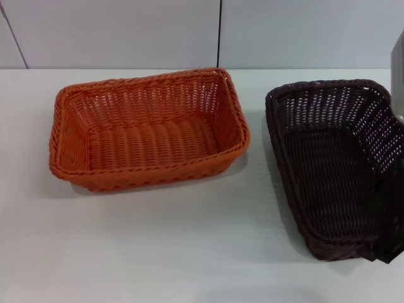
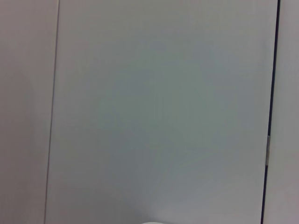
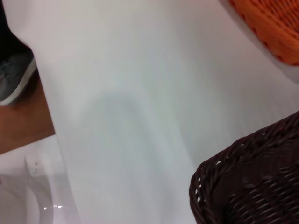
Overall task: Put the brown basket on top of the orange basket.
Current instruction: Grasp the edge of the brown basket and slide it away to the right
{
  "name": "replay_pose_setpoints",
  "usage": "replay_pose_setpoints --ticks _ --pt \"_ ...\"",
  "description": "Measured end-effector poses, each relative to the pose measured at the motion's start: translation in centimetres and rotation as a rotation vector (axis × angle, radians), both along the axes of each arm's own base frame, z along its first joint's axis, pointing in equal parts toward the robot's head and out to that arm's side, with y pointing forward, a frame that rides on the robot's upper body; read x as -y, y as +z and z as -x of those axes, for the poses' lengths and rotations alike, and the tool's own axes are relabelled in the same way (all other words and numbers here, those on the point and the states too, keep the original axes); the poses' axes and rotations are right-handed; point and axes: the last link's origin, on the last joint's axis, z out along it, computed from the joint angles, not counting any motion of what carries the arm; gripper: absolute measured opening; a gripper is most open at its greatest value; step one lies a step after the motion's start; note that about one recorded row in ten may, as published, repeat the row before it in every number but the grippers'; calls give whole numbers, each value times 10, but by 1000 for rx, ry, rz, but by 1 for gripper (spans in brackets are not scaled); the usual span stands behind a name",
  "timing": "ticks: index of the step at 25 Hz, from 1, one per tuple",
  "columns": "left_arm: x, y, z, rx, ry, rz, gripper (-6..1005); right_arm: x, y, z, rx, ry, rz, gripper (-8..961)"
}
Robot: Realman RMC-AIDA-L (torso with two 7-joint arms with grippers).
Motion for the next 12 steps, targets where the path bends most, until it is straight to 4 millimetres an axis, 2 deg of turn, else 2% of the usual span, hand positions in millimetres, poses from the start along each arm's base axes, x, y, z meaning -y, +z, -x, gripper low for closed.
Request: replay_pose_setpoints --ticks 12 --pt "-1 0 0 -1 0 3 719 -6 -31 -11 28 -19 61 818"
